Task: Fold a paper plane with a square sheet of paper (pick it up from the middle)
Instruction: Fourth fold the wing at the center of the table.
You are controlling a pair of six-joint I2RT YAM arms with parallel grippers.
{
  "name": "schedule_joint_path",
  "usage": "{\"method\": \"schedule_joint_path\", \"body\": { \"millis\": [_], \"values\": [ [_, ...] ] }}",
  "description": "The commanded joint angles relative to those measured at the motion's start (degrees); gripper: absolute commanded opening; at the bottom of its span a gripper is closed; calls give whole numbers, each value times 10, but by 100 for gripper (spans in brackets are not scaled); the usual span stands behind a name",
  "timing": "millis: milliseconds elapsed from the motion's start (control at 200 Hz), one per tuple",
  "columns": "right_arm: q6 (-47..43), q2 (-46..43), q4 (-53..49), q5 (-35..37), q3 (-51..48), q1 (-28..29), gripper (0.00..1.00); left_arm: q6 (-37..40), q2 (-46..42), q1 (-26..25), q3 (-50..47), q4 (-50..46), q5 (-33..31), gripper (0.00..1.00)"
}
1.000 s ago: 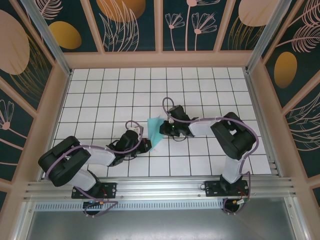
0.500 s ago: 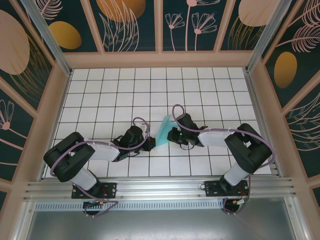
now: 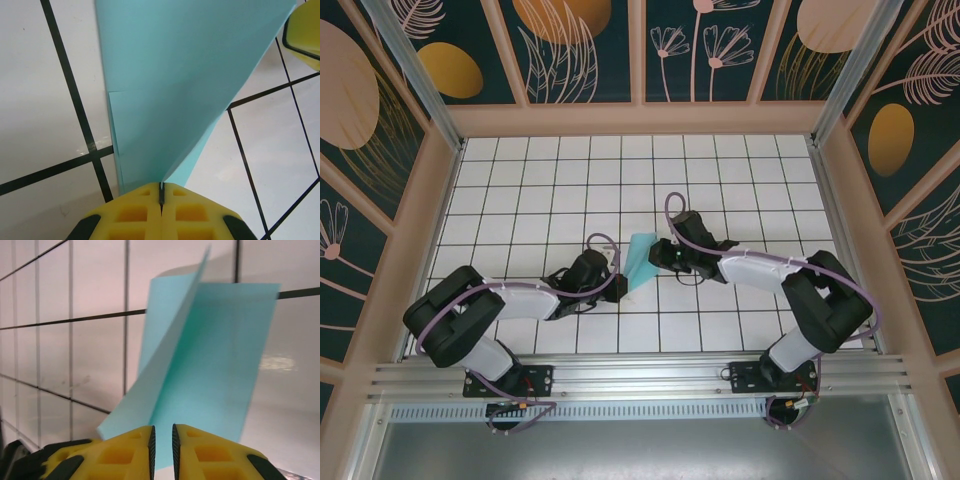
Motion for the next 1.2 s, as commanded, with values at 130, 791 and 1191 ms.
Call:
{"method": "schedule_joint_path", "body": {
  "millis": [130,791,1191],
  "values": [
    [3,-2,75,-70,-25,-2,17,-33,1,4,-23,50,20,0],
    [5,129,145,-161,31,-2,18,-109,19,16,-55,115,63,5],
    [1,142,121,-145,50,-3,18,-97,-15,16,-60,75,41,20]
  ]
}}
